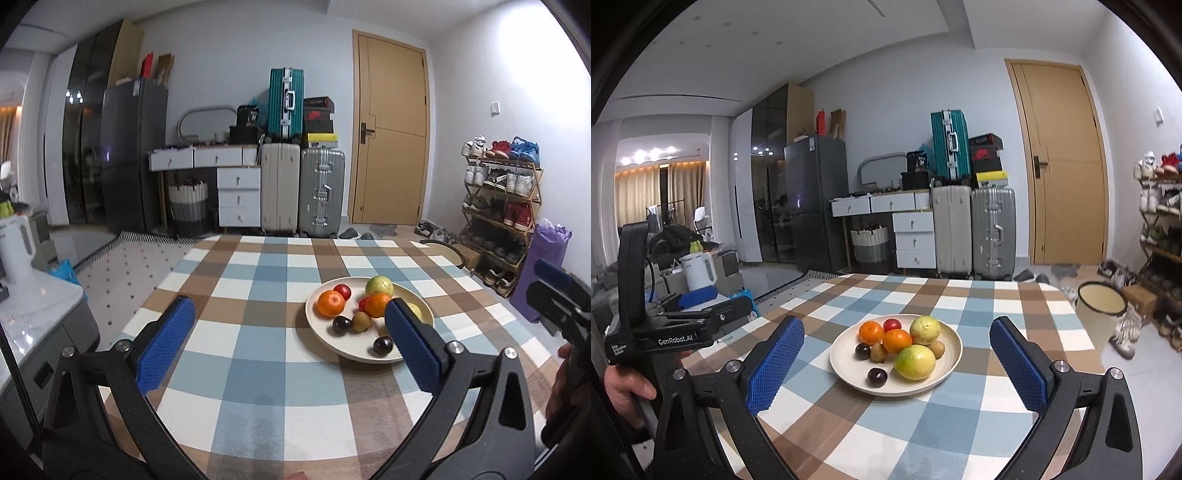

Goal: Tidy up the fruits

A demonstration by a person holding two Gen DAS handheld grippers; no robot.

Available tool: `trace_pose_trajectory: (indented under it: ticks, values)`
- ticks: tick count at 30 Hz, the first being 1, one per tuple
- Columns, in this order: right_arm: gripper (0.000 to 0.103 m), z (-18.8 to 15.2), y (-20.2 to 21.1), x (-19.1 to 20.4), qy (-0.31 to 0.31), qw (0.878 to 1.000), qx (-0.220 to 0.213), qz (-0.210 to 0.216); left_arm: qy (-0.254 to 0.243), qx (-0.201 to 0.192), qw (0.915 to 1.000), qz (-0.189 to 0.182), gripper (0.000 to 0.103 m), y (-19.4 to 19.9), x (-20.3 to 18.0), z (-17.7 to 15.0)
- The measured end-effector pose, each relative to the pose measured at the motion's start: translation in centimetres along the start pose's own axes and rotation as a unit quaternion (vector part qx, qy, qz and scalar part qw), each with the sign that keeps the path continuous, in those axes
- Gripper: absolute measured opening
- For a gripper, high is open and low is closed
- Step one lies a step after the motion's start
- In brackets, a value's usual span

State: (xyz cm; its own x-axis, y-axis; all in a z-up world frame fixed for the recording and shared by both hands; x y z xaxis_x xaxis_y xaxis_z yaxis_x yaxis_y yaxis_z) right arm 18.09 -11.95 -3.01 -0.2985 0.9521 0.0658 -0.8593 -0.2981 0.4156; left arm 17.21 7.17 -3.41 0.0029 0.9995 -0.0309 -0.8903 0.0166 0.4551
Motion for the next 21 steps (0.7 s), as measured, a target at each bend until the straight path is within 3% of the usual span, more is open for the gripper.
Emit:
trace_pose_trajectory:
  ticks: [11,19,21]
  values:
    - [0.103,-2.5,-0.7,-0.2,0.043,0.999,-0.017,-0.028,0.005,-0.015,0.9997,0.019,0.103,-1.6,1.0,-1.9]
    - [0.103,-3.7,-3.2,-1.3,0.016,0.999,0.044,-0.025,-0.003,-0.005,0.9994,0.035,0.103,-3.6,0.9,-2.7]
    - [0.103,-3.7,-3.1,-1.5,0.015,0.999,0.040,-0.030,-0.003,-0.004,0.9995,0.033,0.103,-4.0,0.8,-2.7]
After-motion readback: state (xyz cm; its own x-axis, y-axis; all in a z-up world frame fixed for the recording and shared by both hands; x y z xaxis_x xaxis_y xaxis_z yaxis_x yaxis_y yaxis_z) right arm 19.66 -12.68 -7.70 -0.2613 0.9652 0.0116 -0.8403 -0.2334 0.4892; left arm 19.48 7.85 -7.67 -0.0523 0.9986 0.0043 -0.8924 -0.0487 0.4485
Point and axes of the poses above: each gripper's, at about its wrist camera, not at the fingertips, and y roughly against the way its jaws point, x to its left, z to its top, the point moved 10 cm from there along -y, roughly the way its jaws point, and after that the axes turned 8 degrees about x, right-handed, at the moved point
